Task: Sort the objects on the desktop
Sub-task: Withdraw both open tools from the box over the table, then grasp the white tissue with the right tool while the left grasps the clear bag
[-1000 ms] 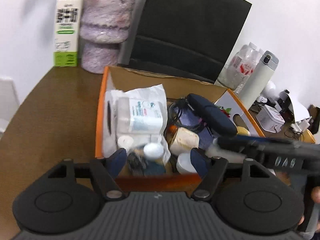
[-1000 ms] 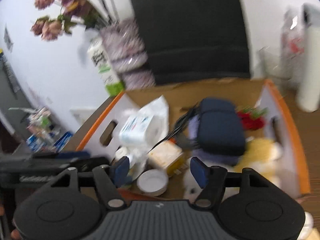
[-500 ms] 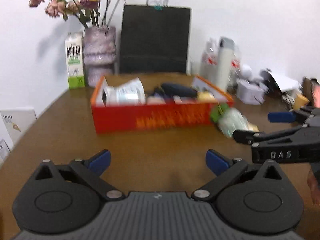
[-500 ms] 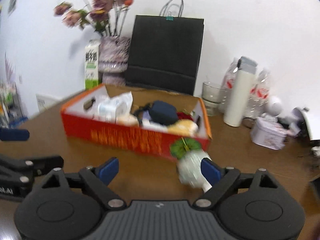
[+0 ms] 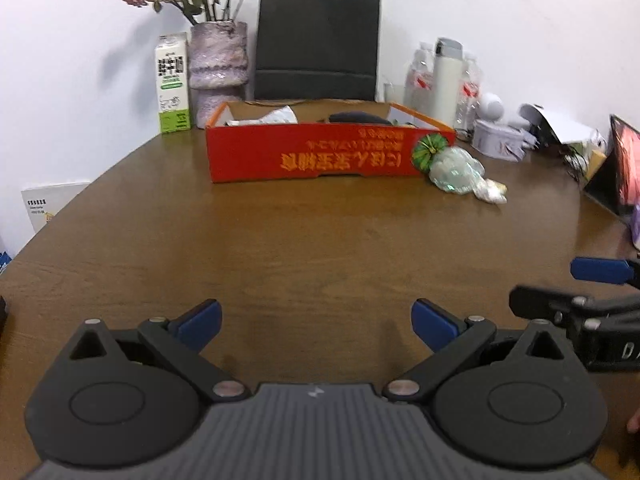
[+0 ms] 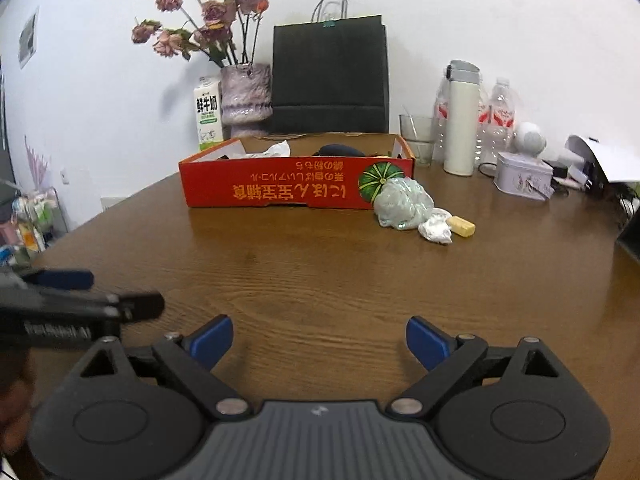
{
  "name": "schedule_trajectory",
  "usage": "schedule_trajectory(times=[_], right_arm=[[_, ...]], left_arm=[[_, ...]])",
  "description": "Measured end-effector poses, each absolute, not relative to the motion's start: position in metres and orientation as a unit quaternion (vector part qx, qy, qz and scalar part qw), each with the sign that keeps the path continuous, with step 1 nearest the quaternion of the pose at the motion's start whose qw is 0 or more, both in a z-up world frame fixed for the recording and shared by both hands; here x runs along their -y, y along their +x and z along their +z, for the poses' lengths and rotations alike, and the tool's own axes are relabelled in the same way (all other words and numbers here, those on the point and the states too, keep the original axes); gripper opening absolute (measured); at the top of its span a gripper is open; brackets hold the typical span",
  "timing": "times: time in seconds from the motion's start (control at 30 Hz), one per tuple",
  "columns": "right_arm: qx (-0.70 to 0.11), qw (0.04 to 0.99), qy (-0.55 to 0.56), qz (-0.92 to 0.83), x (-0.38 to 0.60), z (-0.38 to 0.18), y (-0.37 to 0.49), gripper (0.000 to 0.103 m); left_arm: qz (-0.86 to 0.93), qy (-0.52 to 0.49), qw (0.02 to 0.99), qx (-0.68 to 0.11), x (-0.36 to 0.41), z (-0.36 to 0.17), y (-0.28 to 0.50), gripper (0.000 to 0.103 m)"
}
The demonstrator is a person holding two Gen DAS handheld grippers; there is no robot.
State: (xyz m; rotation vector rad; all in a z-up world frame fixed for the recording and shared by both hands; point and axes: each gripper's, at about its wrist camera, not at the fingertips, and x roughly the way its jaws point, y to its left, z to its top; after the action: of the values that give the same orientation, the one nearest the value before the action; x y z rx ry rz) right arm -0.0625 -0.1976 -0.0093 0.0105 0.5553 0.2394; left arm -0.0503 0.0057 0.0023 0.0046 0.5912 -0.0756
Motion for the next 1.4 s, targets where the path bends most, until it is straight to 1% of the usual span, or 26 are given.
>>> schedule_trajectory(times=[0.13,0.23,0.47,0.53,0.57,0.63,0.67,0.77,0.8,0.83,0.87,0.9,0.93,1.0,1.03,1.1,1.13,1.17,1.2,1.23,1.3,1.4], right_arm=[[-0.273,0.953,0.036,0.127,0.202,-0.014,-0.072,0.094],[-0.242,0.962,0.031,0.123,0.202,-0.012,-0.080,0.094],[-0.239,0.964,0.021,0.115,0.197,-0.012,-0.079,0.094],[-0.241,0.963,0.024,0.119,0.199,-0.011,-0.076,0.094],[-0.246,0.960,0.033,0.128,0.204,-0.009,-0.073,0.094],[-0.253,0.954,0.056,0.154,0.222,-0.004,-0.058,0.094],[-0.252,0.954,0.061,0.149,0.231,0.000,-0.048,0.093],[-0.256,0.960,0.042,0.108,0.259,0.013,-0.007,0.090],[-0.260,0.959,0.042,0.107,0.267,0.016,0.008,0.086],[-0.262,0.957,0.052,0.110,0.277,0.019,0.028,0.078],[-0.265,0.956,0.057,0.109,0.284,0.019,0.047,0.072],[-0.271,0.956,0.053,0.104,0.288,0.018,0.065,0.063],[-0.284,0.953,0.041,0.098,0.290,0.016,0.084,0.050],[-0.305,0.948,0.020,0.089,0.292,0.006,0.114,0.040],[-0.311,0.946,0.021,0.095,0.294,0.001,0.125,0.037],[-0.320,0.941,0.021,0.108,0.294,-0.007,0.133,0.037],[-0.323,0.939,0.025,0.119,0.294,-0.011,0.135,0.037],[-0.325,0.936,0.036,0.131,0.295,-0.015,0.134,0.037],[-0.328,0.933,0.047,0.142,0.296,-0.018,0.135,0.036],[-0.331,0.931,0.054,0.148,0.295,-0.021,0.135,0.035],[-0.328,0.933,0.037,0.146,0.291,-0.022,0.135,0.032],[-0.324,0.935,0.015,0.139,0.286,-0.023,0.136,0.032]], left_arm=[[-0.033,0.013,0.957,-0.287,-0.002,-0.001,-0.056,0.103],[-0.032,0.007,0.957,-0.289,-0.003,-0.001,-0.055,0.103],[-0.033,0.008,0.952,-0.303,0.000,-0.002,-0.051,0.103],[-0.042,-0.023,0.952,-0.302,0.003,0.002,-0.045,0.103],[-0.059,-0.048,0.950,-0.305,0.006,0.004,-0.038,0.103],[-0.090,-0.061,0.943,-0.315,0.018,0.010,-0.017,0.103],[-0.094,-0.058,0.943,-0.313,0.025,0.013,-0.005,0.103],[-0.098,-0.030,0.956,-0.276,0.053,0.024,0.037,0.103],[-0.107,-0.028,0.956,-0.271,0.064,0.028,0.058,0.103],[-0.107,-0.032,0.956,-0.272,0.075,0.031,0.078,0.101],[-0.110,-0.040,0.955,-0.272,0.081,0.033,0.094,0.101],[-0.123,-0.047,0.954,-0.270,0.091,0.033,0.113,0.101],[-0.128,-0.049,0.953,-0.270,0.097,0.034,0.127,0.100],[-0.131,-0.044,0.952,-0.272,0.110,0.030,0.150,0.094],[-0.136,-0.034,0.951,-0.275,0.117,0.028,0.160,0.090],[-0.151,-0.009,0.946,-0.286,0.131,0.022,0.177,0.086],[-0.156,-0.004,0.943,-0.294,0.135,0.018,0.182,0.073],[-0.162,-0.005,0.939,-0.303,0.138,0.012,0.186,0.055],[-0.166,-0.010,0.935,-0.314,0.139,0.007,0.190,0.044],[-0.166,-0.019,0.933,-0.319,0.138,0.003,0.190,0.042],[-0.158,-0.034,0.935,-0.316,0.134,0.003,0.179,0.040],[-0.141,-0.048,0.932,-0.332,0.116,0.015,0.144,0.039]])
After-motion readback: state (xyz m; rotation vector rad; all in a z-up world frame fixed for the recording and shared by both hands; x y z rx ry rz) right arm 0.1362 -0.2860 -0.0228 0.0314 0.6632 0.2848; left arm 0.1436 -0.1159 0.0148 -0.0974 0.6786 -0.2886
